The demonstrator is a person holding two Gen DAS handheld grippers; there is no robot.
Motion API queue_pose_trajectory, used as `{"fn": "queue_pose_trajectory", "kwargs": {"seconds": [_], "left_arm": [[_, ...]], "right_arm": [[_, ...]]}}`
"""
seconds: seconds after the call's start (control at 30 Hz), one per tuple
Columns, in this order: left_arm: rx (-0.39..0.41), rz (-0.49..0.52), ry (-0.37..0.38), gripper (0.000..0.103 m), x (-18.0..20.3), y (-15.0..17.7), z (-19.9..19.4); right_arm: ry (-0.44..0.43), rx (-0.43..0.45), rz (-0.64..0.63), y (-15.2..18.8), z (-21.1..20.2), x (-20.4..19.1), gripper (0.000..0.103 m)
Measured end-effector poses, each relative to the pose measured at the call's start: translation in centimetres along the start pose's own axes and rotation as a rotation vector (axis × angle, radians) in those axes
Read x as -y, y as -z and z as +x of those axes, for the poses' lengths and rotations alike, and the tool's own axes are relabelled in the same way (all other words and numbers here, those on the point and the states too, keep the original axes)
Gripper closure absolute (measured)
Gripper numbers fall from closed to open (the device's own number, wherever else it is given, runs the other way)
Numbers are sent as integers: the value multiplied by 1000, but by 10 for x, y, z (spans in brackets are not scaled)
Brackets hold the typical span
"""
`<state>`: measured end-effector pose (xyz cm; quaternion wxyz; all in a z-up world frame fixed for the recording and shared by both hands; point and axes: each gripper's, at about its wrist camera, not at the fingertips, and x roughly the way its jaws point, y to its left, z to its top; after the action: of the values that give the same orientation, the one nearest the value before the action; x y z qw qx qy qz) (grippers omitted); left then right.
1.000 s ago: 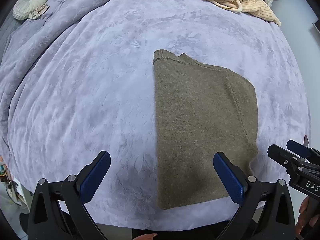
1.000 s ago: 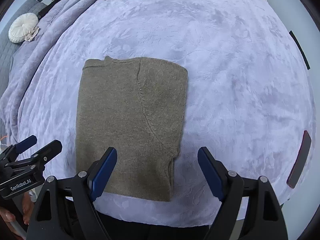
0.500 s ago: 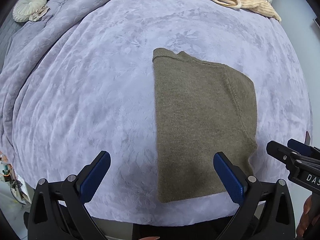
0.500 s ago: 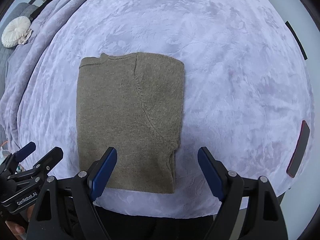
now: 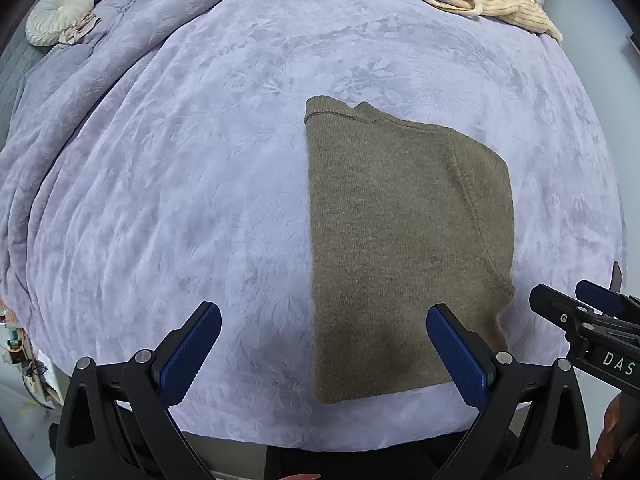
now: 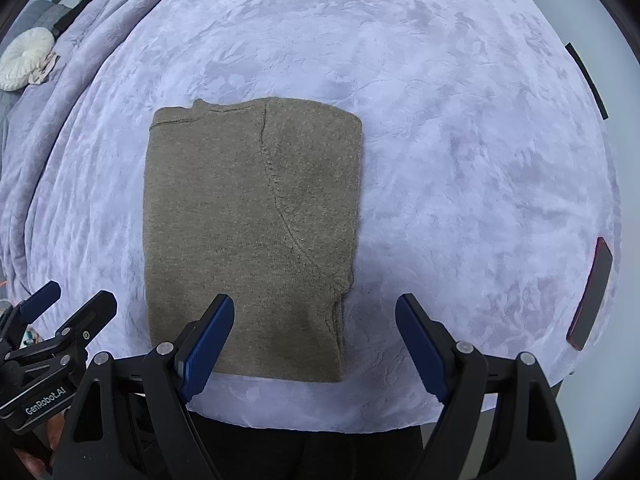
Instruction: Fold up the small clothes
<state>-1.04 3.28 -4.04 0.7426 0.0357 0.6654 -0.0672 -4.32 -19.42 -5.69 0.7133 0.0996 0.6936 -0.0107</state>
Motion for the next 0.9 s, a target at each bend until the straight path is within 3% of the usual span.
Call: {"fn": "queue_pose_trajectory", "kwargs": {"seconds": [0.9], "left_arm": [[0, 9, -10, 0, -1, -4, -2]], "right_arm": [[53, 41, -29, -2, -7, -7, 18]]}}
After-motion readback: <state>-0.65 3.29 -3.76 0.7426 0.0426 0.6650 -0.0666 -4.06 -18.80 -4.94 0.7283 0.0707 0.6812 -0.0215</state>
